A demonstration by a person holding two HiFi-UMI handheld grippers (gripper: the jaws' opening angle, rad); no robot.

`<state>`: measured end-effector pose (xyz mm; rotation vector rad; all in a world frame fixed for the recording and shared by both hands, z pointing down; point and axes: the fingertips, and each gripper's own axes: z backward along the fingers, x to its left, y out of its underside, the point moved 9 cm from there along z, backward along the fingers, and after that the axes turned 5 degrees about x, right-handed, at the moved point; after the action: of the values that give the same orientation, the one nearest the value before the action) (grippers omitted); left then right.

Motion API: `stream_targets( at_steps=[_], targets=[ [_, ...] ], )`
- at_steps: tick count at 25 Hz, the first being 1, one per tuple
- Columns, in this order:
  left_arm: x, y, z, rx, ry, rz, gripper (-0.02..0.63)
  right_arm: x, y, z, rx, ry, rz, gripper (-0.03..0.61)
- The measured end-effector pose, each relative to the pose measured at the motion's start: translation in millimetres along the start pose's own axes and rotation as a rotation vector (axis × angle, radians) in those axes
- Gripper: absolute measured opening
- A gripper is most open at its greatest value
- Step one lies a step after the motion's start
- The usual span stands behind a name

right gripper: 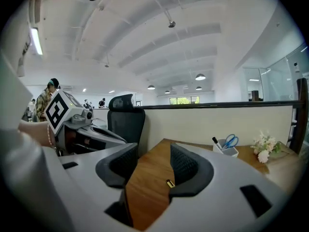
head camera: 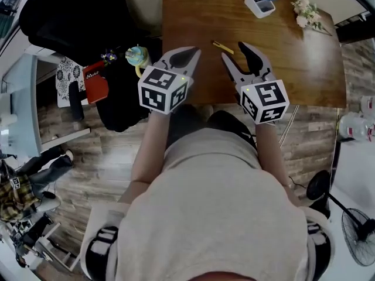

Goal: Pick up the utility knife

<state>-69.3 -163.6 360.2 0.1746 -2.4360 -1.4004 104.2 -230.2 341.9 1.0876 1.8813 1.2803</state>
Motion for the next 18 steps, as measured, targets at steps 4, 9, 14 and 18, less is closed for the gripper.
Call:
stream_targets(
  at_steps=[4,9,14,18],
  targets=[
    [3,6,-4,0.015,-0.026,0.027,0.017,-4,8,-7,0.017,-0.026,-0.019,0.204],
    [8,16,-5,0.043,-0.023,0.044,0.017,1,14,-15,0.040,-0.045,-0.029,0.204],
    [20,16,-11,0.067,-0.004,0.046,0.015,4,19,-25,0.070,-0.034,-0.048,0.204],
    [27,9,-17,0.076,0.020,0.030,0.015,-1,17,-34,0.081,-0.010,-0.052,0.204]
  ],
)
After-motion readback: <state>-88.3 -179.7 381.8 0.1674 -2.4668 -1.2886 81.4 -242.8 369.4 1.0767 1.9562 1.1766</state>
